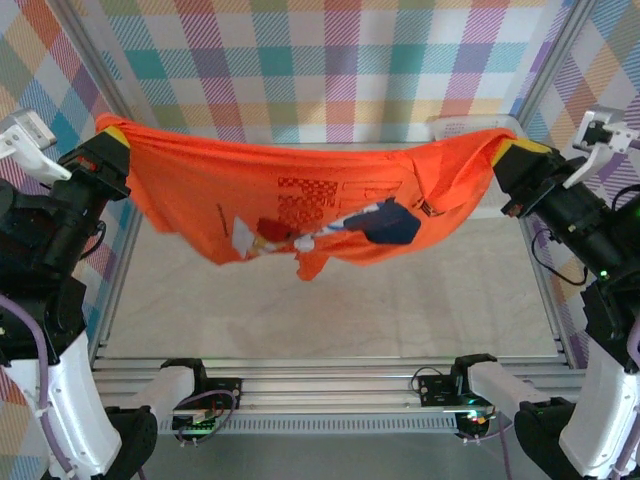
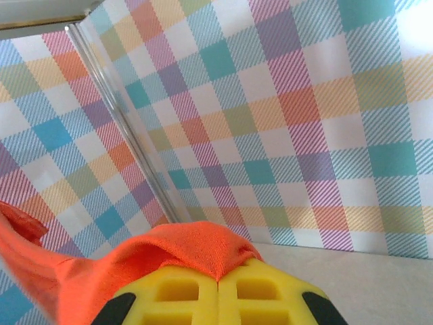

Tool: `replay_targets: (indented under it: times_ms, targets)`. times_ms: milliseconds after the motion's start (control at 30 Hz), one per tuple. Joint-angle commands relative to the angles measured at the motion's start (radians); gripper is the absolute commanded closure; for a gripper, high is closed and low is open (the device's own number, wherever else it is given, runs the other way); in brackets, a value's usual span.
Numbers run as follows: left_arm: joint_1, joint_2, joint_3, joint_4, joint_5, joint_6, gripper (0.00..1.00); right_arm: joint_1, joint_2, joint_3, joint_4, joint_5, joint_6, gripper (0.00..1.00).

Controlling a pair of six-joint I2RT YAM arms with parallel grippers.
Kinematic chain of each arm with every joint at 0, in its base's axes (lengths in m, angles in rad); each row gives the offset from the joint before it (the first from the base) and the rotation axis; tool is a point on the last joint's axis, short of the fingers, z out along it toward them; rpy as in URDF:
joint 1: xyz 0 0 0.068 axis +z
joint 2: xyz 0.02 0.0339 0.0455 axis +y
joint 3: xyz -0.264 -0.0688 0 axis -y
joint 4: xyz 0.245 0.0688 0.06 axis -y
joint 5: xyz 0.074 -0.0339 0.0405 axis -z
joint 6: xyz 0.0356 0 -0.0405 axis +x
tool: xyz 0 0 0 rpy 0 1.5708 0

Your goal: Fold the inside-out t-shirt

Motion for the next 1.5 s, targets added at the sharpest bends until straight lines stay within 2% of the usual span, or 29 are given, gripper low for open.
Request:
replay_targets:
  times_ms: [0,133,267,367,533,633,733,800,833,967,1033,1167,1267,1400,1433,1467]
  targets:
    - [0.018,0.142,-0.056,0.006,0.055,0.011,1.0,-0.006,0.128,-0.074,0.05,-0.017,0.0,1.0]
    - [0.017,0.29,-0.078,0.029,0.161,-0.016,1.0,-0.007,0.248,-0.106,0.125,-0.066,0.033,1.0]
    - [0.013,0.433,-0.056,0.083,0.209,-0.048,1.0,-0.006,0.401,-0.065,0.189,-0.089,0.054,1.0]
    - [0.012,0.543,0.033,0.118,0.216,-0.064,1.0,-0.007,0.534,0.058,0.188,-0.09,0.05,1.0]
    - [0.014,0.707,0.243,0.127,0.261,-0.072,1.0,-0.007,0.726,0.393,0.068,-0.081,0.014,1.0]
    - [0.018,0.72,0.291,0.146,0.265,-0.063,1.0,-0.007,0.775,0.549,-0.003,-0.07,-0.012,1.0]
    - [0.02,0.686,0.252,0.161,0.252,-0.042,1.0,-0.008,0.754,0.542,-0.009,-0.091,-0.017,1.0]
    - [0.019,0.639,0.137,0.201,0.265,-0.044,1.0,-0.006,0.706,0.434,0.025,-0.131,-0.007,1.0]
    - [0.02,0.602,0.048,0.236,0.269,-0.044,1.0,-0.004,0.665,0.315,0.066,-0.157,0.007,1.0]
    - [0.015,0.41,-0.451,0.397,0.248,-0.062,1.0,0.044,0.437,-0.256,0.288,-0.18,0.052,1.0]
    - [0.009,0.318,-0.683,0.45,0.237,-0.073,1.0,0.067,0.356,-0.53,0.342,-0.165,0.073,1.0]
    - [-0.017,0.166,-1.05,0.447,0.183,-0.111,1.0,0.115,0.158,-1.027,0.466,-0.134,0.152,1.0]
    - [-0.039,0.106,-1.208,0.403,0.147,-0.131,1.0,0.129,0.04,-1.247,0.476,-0.109,0.184,1.0]
    - [-0.048,0.107,-1.291,0.32,0.108,-0.128,0.98,0.129,-0.022,-1.375,0.448,-0.088,0.182,0.99]
    - [-0.051,0.117,-1.301,0.305,0.103,-0.123,0.93,0.129,-0.023,-1.397,0.449,-0.098,0.187,0.94]
    - [-0.051,0.125,-1.311,0.292,0.096,-0.116,0.92,0.128,-0.025,-1.414,0.45,-0.106,0.193,0.89]
